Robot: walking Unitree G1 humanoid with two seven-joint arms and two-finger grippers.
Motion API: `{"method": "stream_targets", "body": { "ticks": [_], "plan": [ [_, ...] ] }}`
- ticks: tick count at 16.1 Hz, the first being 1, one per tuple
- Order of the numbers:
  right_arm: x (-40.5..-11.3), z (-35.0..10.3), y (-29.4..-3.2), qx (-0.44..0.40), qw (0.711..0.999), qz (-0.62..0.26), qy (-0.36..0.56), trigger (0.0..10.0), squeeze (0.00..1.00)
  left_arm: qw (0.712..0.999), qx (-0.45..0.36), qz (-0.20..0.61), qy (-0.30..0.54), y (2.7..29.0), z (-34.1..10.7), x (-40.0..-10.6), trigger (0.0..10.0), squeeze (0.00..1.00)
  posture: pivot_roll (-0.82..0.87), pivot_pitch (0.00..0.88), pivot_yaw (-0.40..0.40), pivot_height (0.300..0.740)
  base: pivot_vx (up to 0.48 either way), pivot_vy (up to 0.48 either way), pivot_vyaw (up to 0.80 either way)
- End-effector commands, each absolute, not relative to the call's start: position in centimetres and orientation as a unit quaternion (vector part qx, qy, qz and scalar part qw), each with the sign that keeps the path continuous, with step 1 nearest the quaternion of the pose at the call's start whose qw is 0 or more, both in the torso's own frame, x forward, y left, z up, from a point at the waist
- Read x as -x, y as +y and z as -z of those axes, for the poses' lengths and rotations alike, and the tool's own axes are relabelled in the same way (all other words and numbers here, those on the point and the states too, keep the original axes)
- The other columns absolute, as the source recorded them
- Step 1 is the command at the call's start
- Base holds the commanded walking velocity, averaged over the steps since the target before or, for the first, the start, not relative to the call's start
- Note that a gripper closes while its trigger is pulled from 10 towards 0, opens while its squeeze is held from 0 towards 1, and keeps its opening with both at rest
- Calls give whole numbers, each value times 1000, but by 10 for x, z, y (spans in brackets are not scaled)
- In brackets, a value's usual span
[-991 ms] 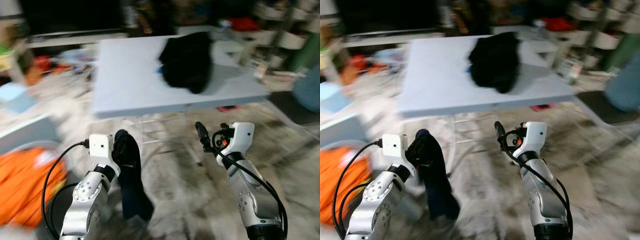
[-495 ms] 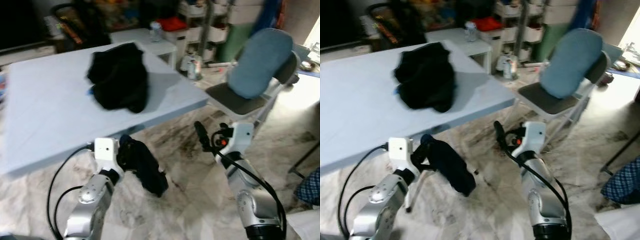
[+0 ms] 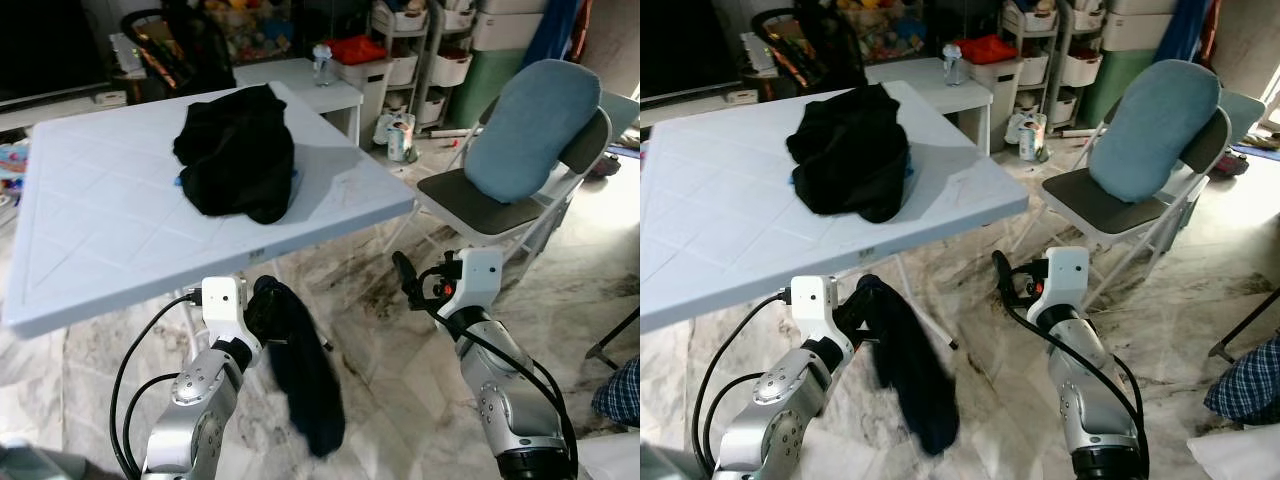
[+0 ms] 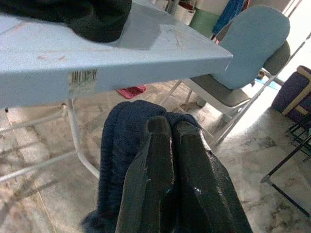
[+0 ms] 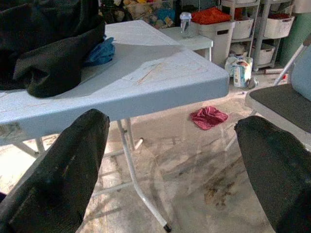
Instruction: Hang hanger
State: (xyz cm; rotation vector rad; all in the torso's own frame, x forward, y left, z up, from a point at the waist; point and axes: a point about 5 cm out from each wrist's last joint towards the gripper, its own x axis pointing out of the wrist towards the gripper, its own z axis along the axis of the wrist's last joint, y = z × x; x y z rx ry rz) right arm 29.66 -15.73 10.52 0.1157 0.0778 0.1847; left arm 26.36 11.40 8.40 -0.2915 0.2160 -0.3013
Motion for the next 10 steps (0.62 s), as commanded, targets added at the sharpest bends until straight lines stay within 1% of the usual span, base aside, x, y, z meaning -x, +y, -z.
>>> {"method": "stream_targets", "body": {
  "ticks": [1,6,10],
  "plan": [
    [-298,-104,-159,-67,993,-88,46,10000,0,972,144,159,94,110,-91,-265,10000,0,-73,0,-23,740,0,262,0],
    [-299,-105,-161,-56,995,-75,39,10000,0,972,145,158,97,111,-91,-266,10000,0,-77,0,-24,740,0,281,0],
    [-299,-106,-164,-55,995,-71,38,10000,0,972,144,158,98,110,-91,-265,10000,0,-80,0,-25,740,0,354,0]
  ]
}}
